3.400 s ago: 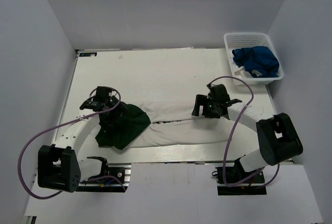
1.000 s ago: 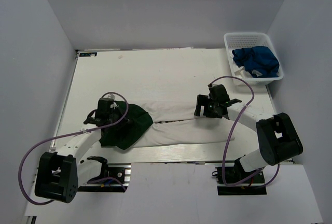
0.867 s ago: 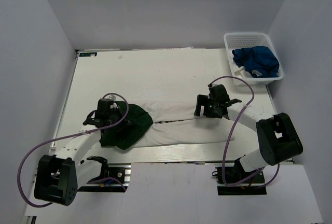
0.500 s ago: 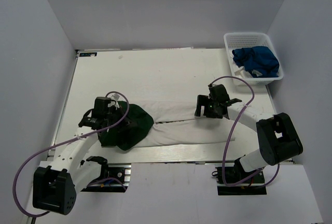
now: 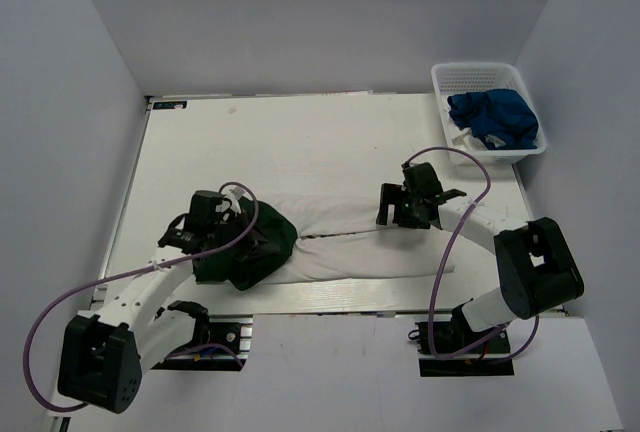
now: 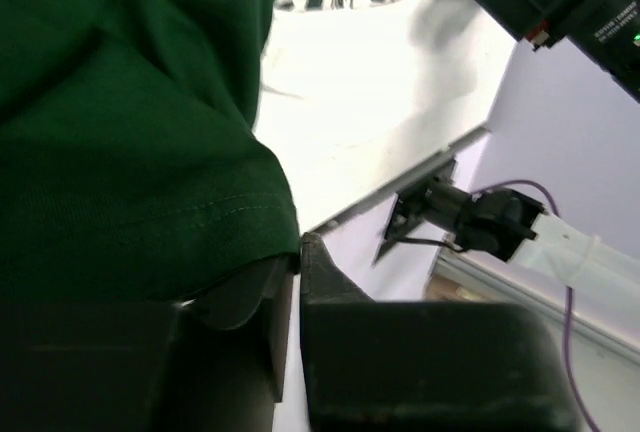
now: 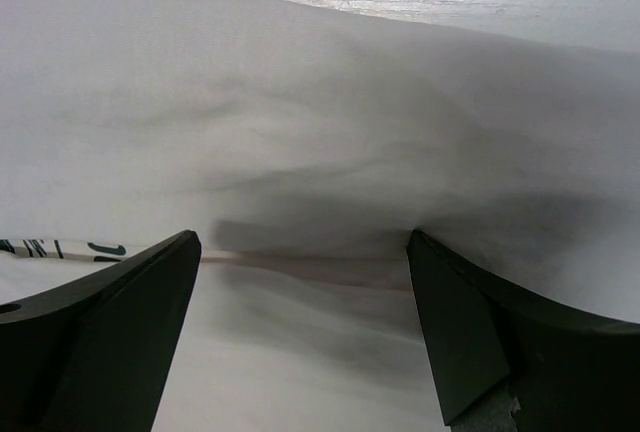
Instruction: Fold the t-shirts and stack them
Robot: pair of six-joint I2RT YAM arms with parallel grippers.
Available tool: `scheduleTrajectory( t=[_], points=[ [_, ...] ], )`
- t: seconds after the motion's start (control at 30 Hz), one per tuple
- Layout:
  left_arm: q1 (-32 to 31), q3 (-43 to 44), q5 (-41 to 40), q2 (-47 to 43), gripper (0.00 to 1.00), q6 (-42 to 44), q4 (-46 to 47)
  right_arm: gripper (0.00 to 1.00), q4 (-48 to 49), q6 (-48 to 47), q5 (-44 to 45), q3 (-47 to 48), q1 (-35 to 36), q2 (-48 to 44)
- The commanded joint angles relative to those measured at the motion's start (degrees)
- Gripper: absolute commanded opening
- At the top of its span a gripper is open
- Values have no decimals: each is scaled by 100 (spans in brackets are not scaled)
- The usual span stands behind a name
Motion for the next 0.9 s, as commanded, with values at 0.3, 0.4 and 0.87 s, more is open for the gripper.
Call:
scheduleTrajectory(
  t=[0.3,0.4,0.87],
  points=[
    [-1096,571,911,953,99,195,269,90,-352,-178,94,127,-22,-66],
    [-1509,975,1183,1184,99,539,144,90,-274,-204,-11,153,-13,-250],
    [-1668,2715,-4049,103,99,-134,-3524,90,-265,-1004,-1936,1322,715,-429]
  ],
)
